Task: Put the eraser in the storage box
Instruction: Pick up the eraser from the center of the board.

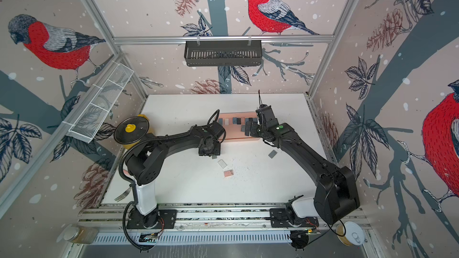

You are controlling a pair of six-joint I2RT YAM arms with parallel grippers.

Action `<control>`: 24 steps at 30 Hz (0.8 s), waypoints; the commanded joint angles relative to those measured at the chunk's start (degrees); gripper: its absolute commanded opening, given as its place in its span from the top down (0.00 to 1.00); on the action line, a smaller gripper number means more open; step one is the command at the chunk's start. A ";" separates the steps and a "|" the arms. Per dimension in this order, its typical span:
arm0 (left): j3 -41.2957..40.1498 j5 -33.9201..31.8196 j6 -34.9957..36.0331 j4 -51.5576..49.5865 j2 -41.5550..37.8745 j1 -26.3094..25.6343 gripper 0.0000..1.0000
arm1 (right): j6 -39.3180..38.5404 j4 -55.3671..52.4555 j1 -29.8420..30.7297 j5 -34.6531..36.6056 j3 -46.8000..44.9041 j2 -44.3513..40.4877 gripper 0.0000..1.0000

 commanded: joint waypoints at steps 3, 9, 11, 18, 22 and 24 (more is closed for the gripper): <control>-0.46 -4.51 1.80 -6.71 2.56 -0.05 0.38 | -1.53 -1.20 -0.64 0.52 0.76 0.05 0.01; -0.55 -5.06 2.57 -7.14 2.18 -0.63 0.38 | -1.19 -1.29 -0.73 0.02 1.28 0.63 0.01; -0.77 -5.10 2.71 -7.31 2.28 -0.73 0.39 | -1.05 -1.28 -0.73 -0.05 1.53 0.71 0.01; -3.38 -5.22 2.06 -8.07 0.11 -1.82 0.43 | -0.85 -1.44 -0.75 0.04 1.93 0.76 0.01; -5.40 -5.14 1.35 -7.60 -1.21 -1.96 0.43 | -0.69 -1.12 -0.74 0.02 1.56 0.85 0.01; -6.22 -4.47 1.17 -6.97 -1.33 -1.99 0.42 | -0.51 -0.96 -0.76 -0.25 1.29 0.80 0.01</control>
